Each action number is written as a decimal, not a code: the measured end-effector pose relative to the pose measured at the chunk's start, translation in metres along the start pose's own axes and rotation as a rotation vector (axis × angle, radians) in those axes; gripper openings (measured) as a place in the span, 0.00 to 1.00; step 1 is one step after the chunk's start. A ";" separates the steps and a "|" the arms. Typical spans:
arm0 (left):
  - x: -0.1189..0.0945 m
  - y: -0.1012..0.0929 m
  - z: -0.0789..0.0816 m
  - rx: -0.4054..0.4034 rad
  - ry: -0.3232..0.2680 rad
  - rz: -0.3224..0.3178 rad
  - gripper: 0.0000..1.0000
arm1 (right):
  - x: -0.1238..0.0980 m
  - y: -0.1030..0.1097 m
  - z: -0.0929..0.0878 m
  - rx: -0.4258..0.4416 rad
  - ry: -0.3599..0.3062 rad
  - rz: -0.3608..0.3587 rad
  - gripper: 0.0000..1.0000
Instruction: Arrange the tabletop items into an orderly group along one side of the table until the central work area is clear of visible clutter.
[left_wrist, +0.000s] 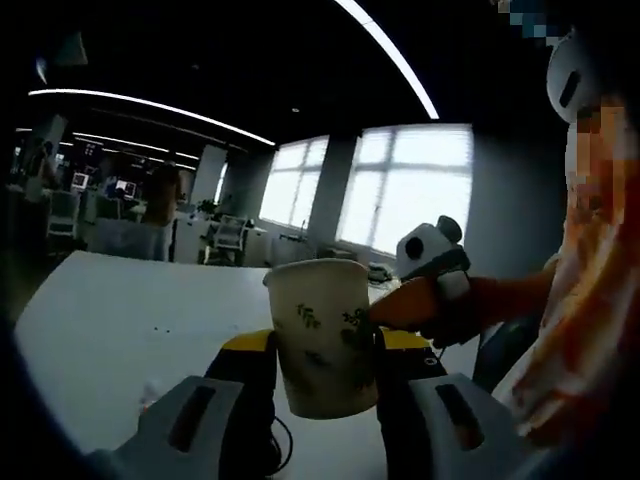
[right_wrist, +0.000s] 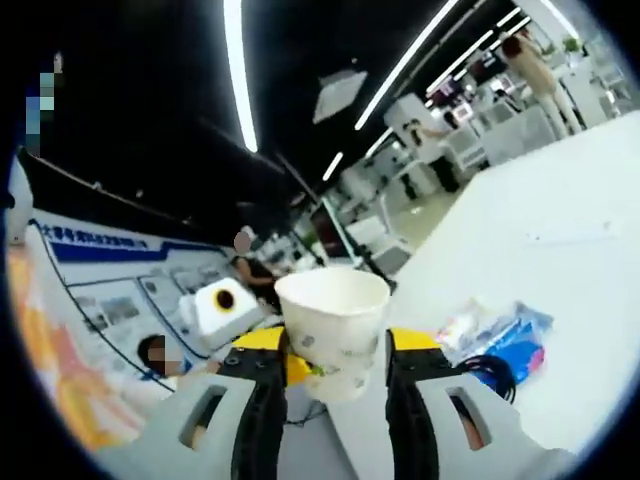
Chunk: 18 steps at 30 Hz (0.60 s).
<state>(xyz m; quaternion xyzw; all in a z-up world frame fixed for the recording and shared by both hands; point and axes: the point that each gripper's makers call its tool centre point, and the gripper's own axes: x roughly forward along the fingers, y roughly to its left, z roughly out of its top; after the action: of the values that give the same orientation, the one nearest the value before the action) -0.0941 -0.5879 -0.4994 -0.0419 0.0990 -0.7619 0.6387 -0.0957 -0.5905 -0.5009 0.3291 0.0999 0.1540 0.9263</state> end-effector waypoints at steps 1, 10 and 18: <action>-0.001 0.000 -0.003 0.019 0.014 -0.005 0.38 | 0.000 -0.002 -0.003 0.013 0.014 -0.006 0.35; 0.007 0.011 -0.037 0.219 0.227 0.058 0.44 | 0.007 -0.014 -0.012 -0.127 0.088 -0.127 0.33; 0.002 0.019 -0.055 0.319 0.318 0.158 0.50 | 0.016 -0.016 -0.022 -0.207 0.134 -0.170 0.33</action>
<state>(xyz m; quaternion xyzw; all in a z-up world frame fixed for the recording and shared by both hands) -0.0867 -0.5872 -0.5566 0.1881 0.0799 -0.7124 0.6714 -0.0832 -0.5836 -0.5288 0.2112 0.1726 0.1062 0.9562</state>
